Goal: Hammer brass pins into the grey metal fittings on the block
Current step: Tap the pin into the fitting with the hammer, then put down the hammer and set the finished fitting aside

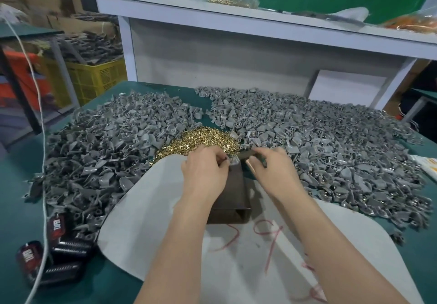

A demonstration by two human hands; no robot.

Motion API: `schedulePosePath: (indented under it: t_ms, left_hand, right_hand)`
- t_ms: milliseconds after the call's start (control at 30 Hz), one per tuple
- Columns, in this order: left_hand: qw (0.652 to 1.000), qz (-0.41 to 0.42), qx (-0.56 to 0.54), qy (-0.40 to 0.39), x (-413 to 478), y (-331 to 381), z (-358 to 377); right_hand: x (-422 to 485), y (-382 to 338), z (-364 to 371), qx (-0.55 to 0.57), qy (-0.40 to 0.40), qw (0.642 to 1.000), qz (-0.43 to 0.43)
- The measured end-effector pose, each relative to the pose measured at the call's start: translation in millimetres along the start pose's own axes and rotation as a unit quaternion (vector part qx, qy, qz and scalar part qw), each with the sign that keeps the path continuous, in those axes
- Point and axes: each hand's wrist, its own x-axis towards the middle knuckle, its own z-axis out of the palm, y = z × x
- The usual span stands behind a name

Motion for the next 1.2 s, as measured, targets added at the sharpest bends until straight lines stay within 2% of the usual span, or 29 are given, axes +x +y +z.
schedulePosePath:
  t_ms: [67, 133, 167, 233, 267, 300, 367, 400, 467, 533, 567, 667, 767, 1000, 1067, 1133, 1167, 1200]
  left_hand:
    - [0.999, 0.013, -0.033, -0.002, -0.6, 2.0, 0.3]
    - [0.996, 0.014, -0.084, 0.009, -0.8, 3.4, 0.4]
    - [0.993, 0.008, -0.112, 0.027, -0.6, 3.7, -0.2]
    - [0.977, -0.022, -0.194, 0.091, 0.9, 2.1, -3.9]
    - [0.959, -0.045, -0.243, 0.137, 2.2, 1.1, -7.3]
    - [0.935, -0.072, -0.296, 0.184, 3.3, -0.3, -10.9]
    - [0.867, -0.127, -0.404, 0.262, 5.0, -5.1, -17.5]
    - [0.827, -0.154, -0.457, 0.291, 6.9, -7.7, -20.2]
    - [0.747, -0.197, -0.54, 0.332, 11.2, -13.1, -24.9]
    - [0.7, -0.222, -0.574, 0.363, 14.6, -18.7, -27.4]
    - [0.689, -0.23, -0.577, 0.373, 15.5, -20.2, -28.2]
    - [0.688, -0.241, -0.556, 0.4, 15.7, -22.8, -29.5]
    - [0.687, -0.237, -0.545, 0.418, 16.6, -24.7, -30.9]
    - [0.667, -0.254, -0.564, 0.414, 16.5, -25.9, -30.5]
    - [0.672, -0.25, -0.564, 0.41, 17.2, -25.9, -30.2]
    - [0.694, -0.235, -0.561, 0.385, 16.7, -25.4, -27.5]
    - [0.714, -0.221, -0.556, 0.364, 16.0, -24.4, -25.9]
    - [0.737, -0.204, -0.547, 0.34, 15.4, -22.8, -24.4]
  right_hand:
    - [2.9, -13.0, -7.1, 0.101, -0.05, 0.992, -0.059]
    - [9.8, -24.6, -10.7, 0.172, -0.105, 0.977, -0.075]
    - [18.3, -27.6, -12.7, 0.185, -0.077, 0.977, -0.069]
    - [41.4, -27.9, -21.0, 0.212, 0.047, 0.976, -0.003]
    - [53.4, -27.4, -26.2, 0.221, 0.095, 0.969, 0.06]
    - [64.6, -25.9, -27.6, 0.202, 0.105, 0.967, 0.117]
    - [74.0, -35.2, -19.5, 0.102, 0.065, 0.981, 0.155]
    - [75.0, -45.2, -8.3, 0.06, 0.04, 0.99, 0.12]
    - [71.5, -75.2, 19.9, 0.04, -0.034, 0.998, -0.036]
    - [63.0, -111.4, 47.0, 0.04, -0.139, 0.976, -0.165]
    - [60.9, -127.4, 58.4, 0.049, -0.177, 0.965, -0.186]
    - [60.1, -161.1, 82.8, 0.044, -0.233, 0.955, -0.179]
    - [65.0, -170.7, 97.0, -0.022, -0.197, 0.959, -0.201]
    - [67.1, -168.5, 98.4, -0.009, -0.181, 0.965, -0.188]
    - [69.5, -162.6, 85.2, 0.042, -0.159, 0.97, -0.177]
    - [72.1, -150.3, 62.9, 0.148, -0.161, 0.966, -0.14]
    - [72.0, -141.7, 49.7, 0.233, -0.177, 0.95, -0.107]
    - [69.7, -132.4, 35.8, 0.332, -0.203, 0.919, -0.067]
